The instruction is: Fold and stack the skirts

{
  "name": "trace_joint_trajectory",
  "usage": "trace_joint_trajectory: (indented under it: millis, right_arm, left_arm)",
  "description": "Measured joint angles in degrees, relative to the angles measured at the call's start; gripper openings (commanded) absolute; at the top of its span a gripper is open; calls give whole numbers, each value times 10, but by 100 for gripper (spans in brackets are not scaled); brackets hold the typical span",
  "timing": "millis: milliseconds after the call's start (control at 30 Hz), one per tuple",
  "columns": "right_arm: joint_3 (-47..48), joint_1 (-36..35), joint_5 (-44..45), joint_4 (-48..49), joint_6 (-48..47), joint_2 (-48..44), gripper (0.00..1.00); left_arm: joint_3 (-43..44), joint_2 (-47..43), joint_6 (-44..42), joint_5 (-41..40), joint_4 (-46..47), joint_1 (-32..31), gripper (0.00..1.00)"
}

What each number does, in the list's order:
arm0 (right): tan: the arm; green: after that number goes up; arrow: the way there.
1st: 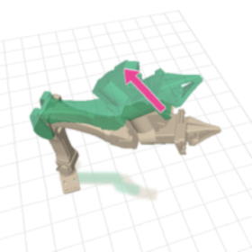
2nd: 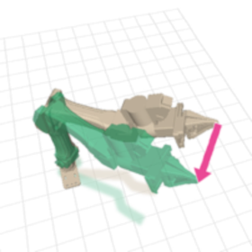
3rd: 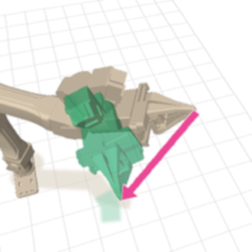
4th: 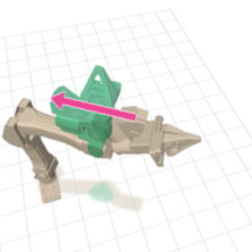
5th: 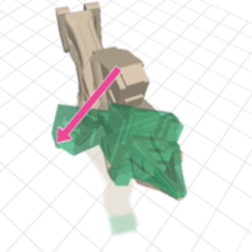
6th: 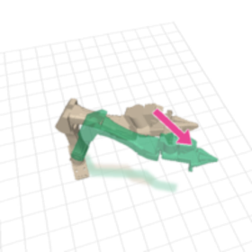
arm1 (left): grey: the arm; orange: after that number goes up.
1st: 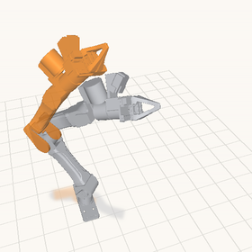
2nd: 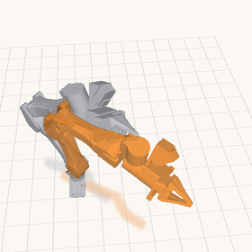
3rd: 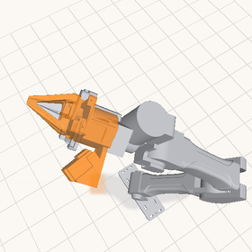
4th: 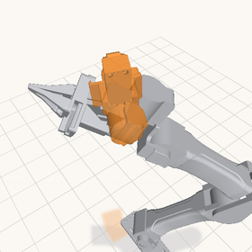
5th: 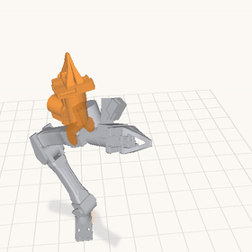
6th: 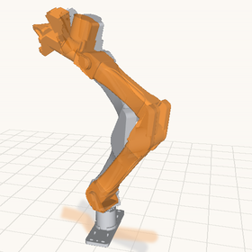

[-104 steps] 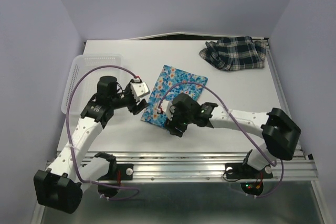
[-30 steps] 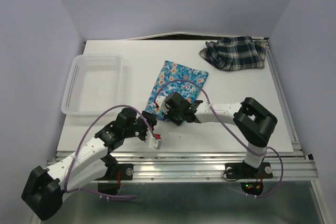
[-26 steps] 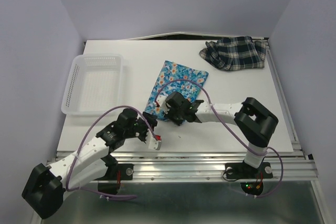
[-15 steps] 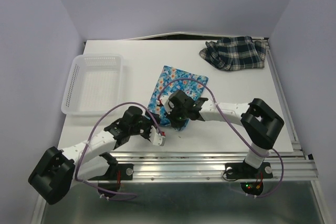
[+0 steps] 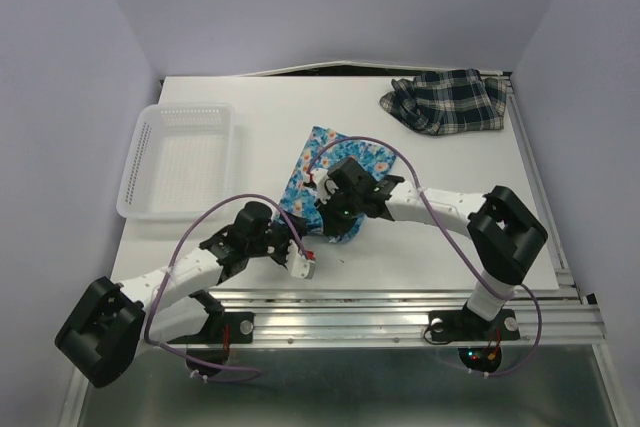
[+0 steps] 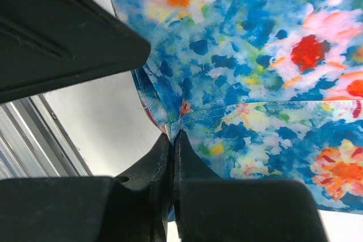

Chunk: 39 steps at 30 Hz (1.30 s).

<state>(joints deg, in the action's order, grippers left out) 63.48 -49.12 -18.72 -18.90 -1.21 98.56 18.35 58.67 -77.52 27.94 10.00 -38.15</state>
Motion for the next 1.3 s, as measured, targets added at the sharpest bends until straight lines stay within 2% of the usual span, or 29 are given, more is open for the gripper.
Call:
trace_joint_trajectory:
  millis: [533, 833, 1067, 1167, 1200, 1233, 1267, 1300]
  right_arm:
    - [4, 4, -44, -7, 0, -5, 1]
    - [4, 4, -47, -13, 0, -5, 1]
    - [4, 4, -60, -16, -1, -6, 1]
    - [4, 4, -64, -17, -3, -9, 1]
    - [4, 4, -66, -17, -4, -10, 1]
    - [4, 4, -66, -18, -5, -11, 1]
    - [4, 4, -68, -18, -5, -14, 1]
    - [4, 4, -69, -19, -5, -15, 1]
  left_arm:
    - [0, 44, 36, -17, 35, 0, 73]
    - [-27, -57, 40, -5, 43, 0, 74]
    - [-16, 12, 43, -7, 29, 0, 72]
    - [6, 47, 41, -7, 22, 0, 63]
    - [13, 54, 39, -8, 22, 0, 55]
    - [16, 57, 39, -8, 22, 0, 55]
    - [21, 60, 38, -8, 22, 0, 46]
    - [23, 60, 36, -9, 22, 0, 40]
